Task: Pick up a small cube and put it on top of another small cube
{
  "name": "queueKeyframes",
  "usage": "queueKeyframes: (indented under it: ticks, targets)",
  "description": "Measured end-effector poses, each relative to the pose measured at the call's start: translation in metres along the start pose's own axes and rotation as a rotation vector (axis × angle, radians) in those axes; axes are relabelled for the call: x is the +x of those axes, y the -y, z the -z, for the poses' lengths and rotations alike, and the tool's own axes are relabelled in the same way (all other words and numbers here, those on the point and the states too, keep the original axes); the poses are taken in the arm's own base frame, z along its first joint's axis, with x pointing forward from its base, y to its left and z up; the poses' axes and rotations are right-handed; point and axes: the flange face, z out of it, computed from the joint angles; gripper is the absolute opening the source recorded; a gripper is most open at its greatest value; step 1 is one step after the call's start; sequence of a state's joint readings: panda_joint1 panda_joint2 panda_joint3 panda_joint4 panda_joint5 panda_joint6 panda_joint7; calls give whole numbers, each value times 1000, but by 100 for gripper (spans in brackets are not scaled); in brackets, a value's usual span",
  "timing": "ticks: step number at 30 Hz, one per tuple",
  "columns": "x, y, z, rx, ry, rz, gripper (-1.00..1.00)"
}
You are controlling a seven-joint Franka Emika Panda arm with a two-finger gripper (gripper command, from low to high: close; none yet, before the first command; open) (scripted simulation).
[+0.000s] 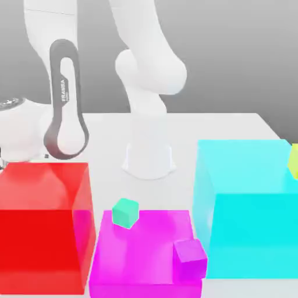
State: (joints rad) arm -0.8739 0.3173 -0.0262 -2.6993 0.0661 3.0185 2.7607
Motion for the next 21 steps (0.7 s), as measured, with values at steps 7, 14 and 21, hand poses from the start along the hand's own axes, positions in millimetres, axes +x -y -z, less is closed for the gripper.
queueKeyframes:
  ticks: [7,14,21]
  targets:
    - [-1,0,57,-1,0,1,-100]
    - [6,-5,82,-24,-51,257,-100]
    - [23,3,96,-84,-106,511,-100]
